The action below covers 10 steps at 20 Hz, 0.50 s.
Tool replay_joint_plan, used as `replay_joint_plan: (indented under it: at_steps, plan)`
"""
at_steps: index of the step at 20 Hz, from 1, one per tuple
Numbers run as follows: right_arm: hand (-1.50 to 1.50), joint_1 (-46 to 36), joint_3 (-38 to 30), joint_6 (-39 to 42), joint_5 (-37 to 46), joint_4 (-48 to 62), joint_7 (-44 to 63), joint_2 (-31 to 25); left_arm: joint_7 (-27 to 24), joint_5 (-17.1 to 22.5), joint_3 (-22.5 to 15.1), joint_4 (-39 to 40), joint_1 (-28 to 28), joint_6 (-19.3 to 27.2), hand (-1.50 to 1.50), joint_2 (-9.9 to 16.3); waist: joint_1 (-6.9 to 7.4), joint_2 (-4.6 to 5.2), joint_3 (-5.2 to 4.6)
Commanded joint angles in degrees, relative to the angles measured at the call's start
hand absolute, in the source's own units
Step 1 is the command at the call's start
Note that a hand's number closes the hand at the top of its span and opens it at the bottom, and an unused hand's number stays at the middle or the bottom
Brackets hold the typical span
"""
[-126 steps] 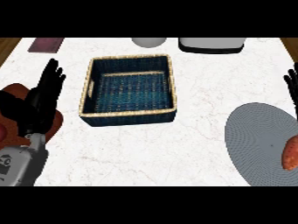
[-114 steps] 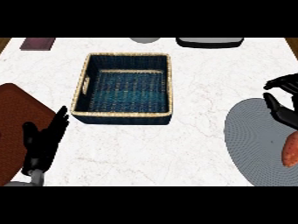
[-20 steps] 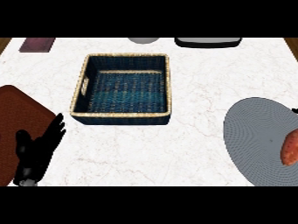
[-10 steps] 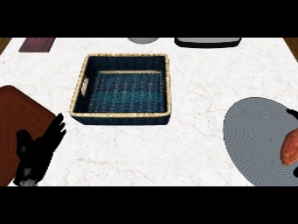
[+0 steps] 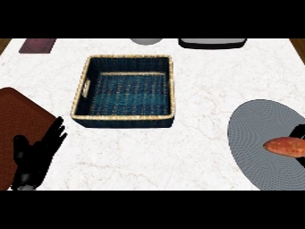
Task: Pick the sweet potato from the placemat and place it in the basket
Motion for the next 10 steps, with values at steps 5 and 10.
replay_joint_plan:
  at_steps: [5,10]
  plan:
    - [1.5,-0.16,-0.01,-2.92,3.88,3.14,-5.29,0.11,0.2,-0.8,0.16,7.69,1.88,-1.37,0.0,-0.51,-0.16,0.82,-0.65]
    - [1.5,-7.25,18.46,-2.43,12.35,-13.1,13.43,19.22,1.82,-0.72,-1.85,2.53,0.66,-1.99,0.0,-0.3,6.56,1.03,-1.45]
